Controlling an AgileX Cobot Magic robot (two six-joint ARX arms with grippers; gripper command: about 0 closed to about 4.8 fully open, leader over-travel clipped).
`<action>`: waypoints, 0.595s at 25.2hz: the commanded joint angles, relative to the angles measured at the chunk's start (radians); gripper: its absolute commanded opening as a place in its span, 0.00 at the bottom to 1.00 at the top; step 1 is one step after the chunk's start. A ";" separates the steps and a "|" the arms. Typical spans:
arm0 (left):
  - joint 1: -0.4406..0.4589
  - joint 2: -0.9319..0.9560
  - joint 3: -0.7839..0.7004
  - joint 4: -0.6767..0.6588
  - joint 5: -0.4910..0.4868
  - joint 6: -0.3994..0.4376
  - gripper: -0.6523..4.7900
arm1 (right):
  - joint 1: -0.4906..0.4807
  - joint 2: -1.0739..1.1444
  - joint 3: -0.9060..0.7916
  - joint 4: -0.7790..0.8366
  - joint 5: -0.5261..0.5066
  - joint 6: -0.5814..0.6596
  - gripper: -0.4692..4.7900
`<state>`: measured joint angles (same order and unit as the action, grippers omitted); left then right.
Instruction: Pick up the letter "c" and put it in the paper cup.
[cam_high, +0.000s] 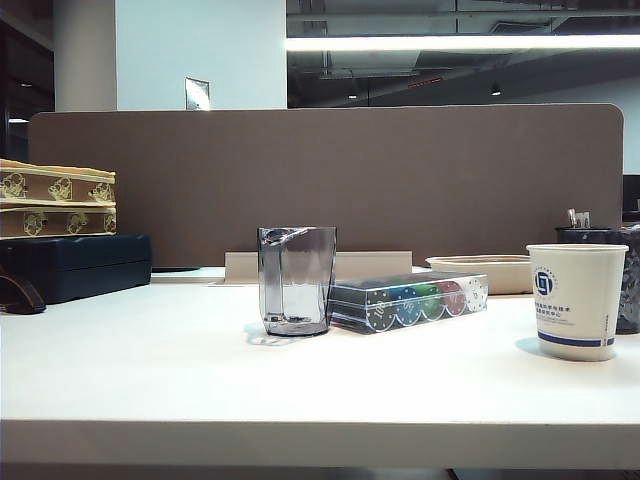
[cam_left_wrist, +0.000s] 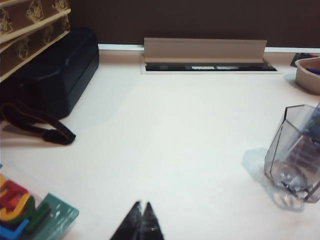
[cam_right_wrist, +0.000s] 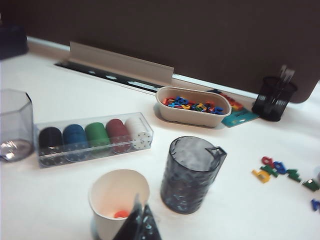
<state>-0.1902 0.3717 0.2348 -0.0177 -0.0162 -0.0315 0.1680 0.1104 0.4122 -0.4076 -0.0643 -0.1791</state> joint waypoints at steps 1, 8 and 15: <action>-0.001 -0.003 -0.016 0.089 -0.002 0.005 0.11 | 0.000 0.000 -0.018 0.016 0.018 -0.035 0.08; -0.001 -0.022 -0.045 0.102 -0.002 0.017 0.11 | 0.000 0.000 -0.038 0.023 0.038 -0.035 0.08; -0.001 -0.069 -0.116 0.144 -0.029 0.043 0.11 | 0.000 0.000 -0.075 0.092 0.055 -0.035 0.08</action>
<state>-0.1902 0.3042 0.1280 0.0864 -0.0299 0.0071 0.1680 0.1108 0.3500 -0.3656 -0.0200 -0.2115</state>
